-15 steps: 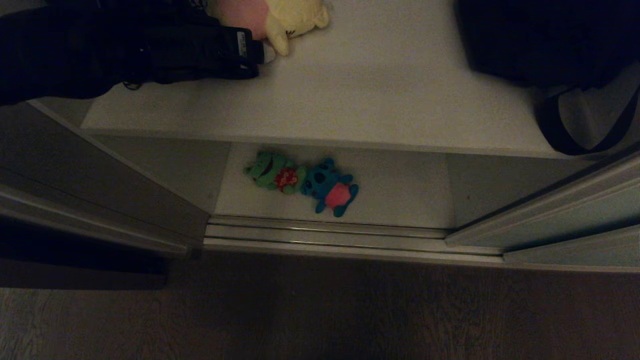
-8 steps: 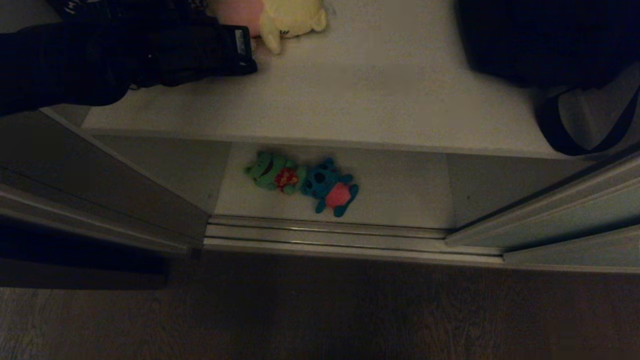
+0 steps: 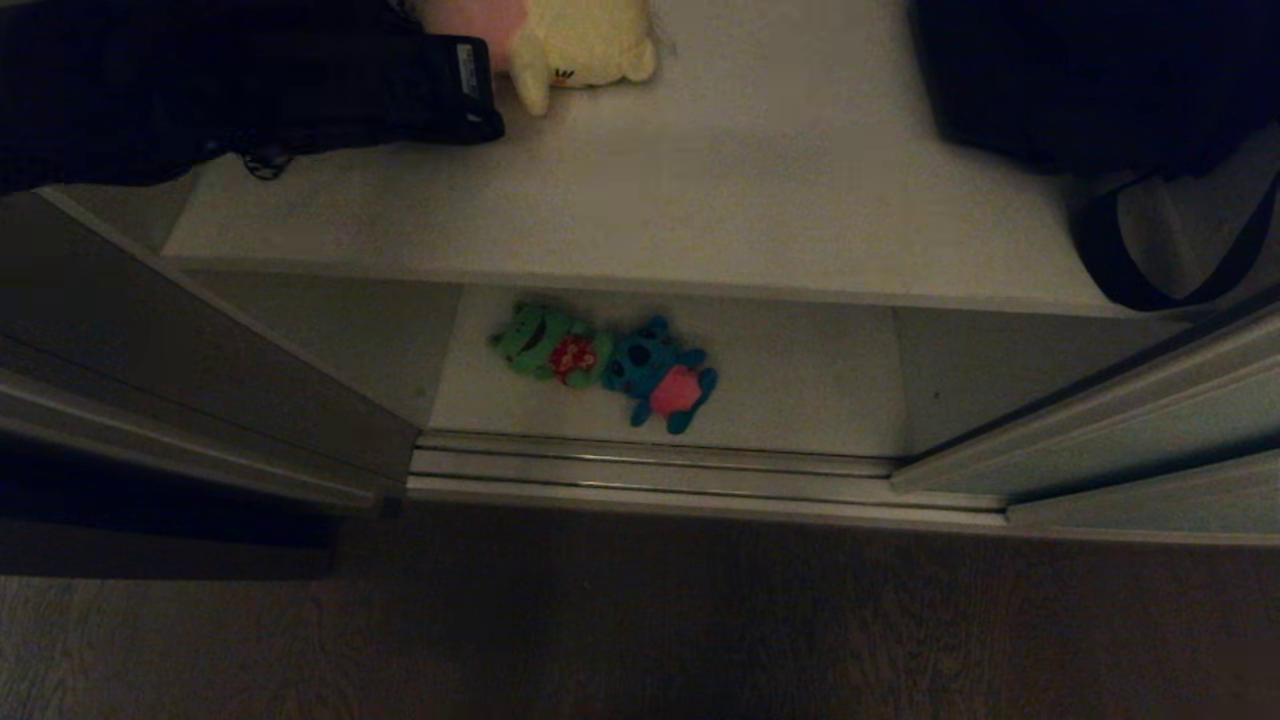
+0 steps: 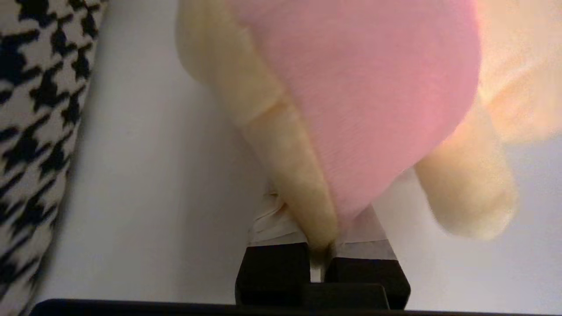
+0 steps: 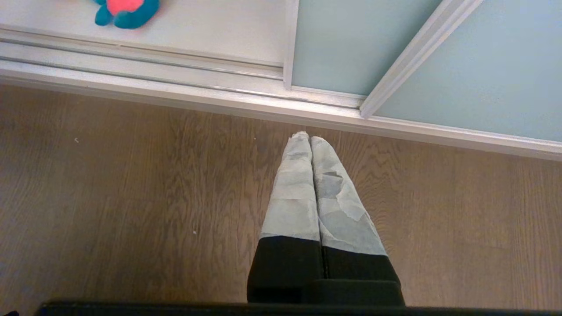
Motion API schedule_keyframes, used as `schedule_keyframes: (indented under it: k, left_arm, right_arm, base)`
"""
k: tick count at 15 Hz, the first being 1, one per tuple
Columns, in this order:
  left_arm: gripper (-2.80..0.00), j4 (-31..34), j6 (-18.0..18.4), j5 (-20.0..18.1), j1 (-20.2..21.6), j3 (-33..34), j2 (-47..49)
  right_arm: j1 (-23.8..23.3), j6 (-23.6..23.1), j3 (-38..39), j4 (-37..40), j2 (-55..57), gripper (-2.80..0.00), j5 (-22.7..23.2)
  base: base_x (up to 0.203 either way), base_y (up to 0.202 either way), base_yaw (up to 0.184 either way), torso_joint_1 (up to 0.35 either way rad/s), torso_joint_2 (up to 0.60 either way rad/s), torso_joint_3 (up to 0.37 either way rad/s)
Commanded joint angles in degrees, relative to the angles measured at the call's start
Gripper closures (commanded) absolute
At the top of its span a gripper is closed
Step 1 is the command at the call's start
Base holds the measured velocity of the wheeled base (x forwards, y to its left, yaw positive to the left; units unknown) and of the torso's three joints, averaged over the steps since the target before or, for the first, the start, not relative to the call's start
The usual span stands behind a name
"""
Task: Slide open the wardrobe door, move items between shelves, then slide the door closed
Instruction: Place the pink doll on the lower shelf
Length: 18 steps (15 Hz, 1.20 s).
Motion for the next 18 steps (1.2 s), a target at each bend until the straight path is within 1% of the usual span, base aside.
schedule_keyframes:
  k: [1, 2, 3, 8, 11, 14, 18]
  left_arm:
    - [0.00, 6.50, -0.06, -1.79, -0.67, 0.14, -4.68]
    - [0.00, 9.11, -0.14, -2.85, -0.80, 0.17, -6.18]
    - [0.00, 10.13, -0.16, -3.12, -0.92, 0.23, -7.25]
    - [0.00, 10.39, -0.69, -2.42, -1.67, 0.27, -10.06]
    - [0.00, 11.53, -1.74, -2.41, -1.76, 0.70, -10.96]
    - [0.00, 11.73, -1.84, -2.38, -1.85, 0.70, -11.57]
    - [0.00, 13.53, -1.93, -1.20, -2.29, 0.91, -12.39]
  right_arm:
    - [0.00, -0.03, 0.02, 0.00, -0.02, 0.00, 0.00]
    - [0.00, -0.02, -0.04, 0.00, -0.02, 0.00, 0.00]
    - [0.00, -0.02, -0.06, 0.00, -0.02, 0.00, 0.00]
    - [0.00, -0.02, -0.05, 0.00, -0.02, 0.00, 0.00]
    - [0.00, -0.07, 0.02, 0.00, -0.02, 0.00, 0.00]
    - [0.00, -0.04, 0.01, 0.00, -0.02, 0.00, 0.00]
    - [0.00, -0.03, -0.03, 0.00, -0.02, 0.00, 0.00]
  base:
    - [0.000, 0.000, 0.000, 0.000, 0.00, 0.000]
    - [0.000, 0.000, 0.000, 0.000, 0.00, 0.000]
    - [0.000, 0.000, 0.000, 0.000, 0.00, 0.000]
    - [0.000, 0.000, 0.000, 0.000, 0.00, 0.000]
    - [0.000, 0.000, 0.000, 0.000, 0.00, 0.000]
    - [0.000, 0.000, 0.000, 0.000, 0.00, 0.000]
    - [0.000, 0.000, 0.000, 0.000, 0.00, 0.000]
